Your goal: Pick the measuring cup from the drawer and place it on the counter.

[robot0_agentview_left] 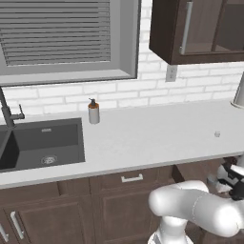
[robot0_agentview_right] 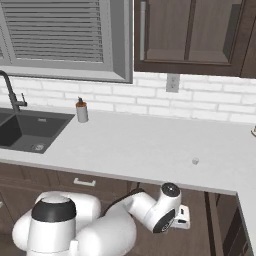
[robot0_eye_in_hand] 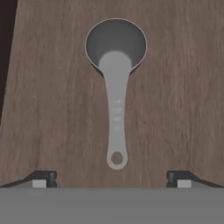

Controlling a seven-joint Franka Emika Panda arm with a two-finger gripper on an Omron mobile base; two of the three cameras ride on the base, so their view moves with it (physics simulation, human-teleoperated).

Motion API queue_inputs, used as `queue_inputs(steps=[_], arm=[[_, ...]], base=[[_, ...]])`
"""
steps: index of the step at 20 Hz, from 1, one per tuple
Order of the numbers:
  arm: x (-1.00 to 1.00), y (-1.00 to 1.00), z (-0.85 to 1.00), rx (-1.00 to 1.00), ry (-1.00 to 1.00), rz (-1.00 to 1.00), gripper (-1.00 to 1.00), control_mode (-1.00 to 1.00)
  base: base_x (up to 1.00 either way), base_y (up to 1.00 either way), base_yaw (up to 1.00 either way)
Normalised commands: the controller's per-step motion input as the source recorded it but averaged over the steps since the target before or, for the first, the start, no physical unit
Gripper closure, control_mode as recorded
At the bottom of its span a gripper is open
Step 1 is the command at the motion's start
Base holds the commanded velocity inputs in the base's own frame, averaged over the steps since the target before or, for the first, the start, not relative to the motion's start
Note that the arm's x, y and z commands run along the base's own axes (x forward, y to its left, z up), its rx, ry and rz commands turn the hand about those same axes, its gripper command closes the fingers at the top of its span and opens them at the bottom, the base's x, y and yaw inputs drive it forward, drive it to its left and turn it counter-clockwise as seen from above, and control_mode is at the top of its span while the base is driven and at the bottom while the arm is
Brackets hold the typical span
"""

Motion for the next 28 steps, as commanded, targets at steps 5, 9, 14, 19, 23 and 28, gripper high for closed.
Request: queue_inputs(steps=[5,9,14,19,23,28], arm=[[0.26,0.00,-0.21,0.00,-0.09,0.00,-1.00,-1.00],[0.45,0.00,-0.27,0.00,0.00,0.00,-1.00,-1.00],[0.10,-0.06,-0.08,0.00,0.05,0.00,-1.00,-1.00],[0.06,-0.19,-0.15,0.00,0.04,0.00,-1.00,-1.00],[0.10,-0.21,-0.30,0.00,0.00,0.00,-1.00,-1.00],[0.04,-0.19,-0.38,0.00,0.00,0.00,-1.00,-1.00]], base=[[0.00,0.00,0.00],[0.00,0.00,0.00],[0.00,0.00,0.00],[0.00,0.00,0.00],[0.00,0.00,0.00],[0.00,0.00,0.00]])
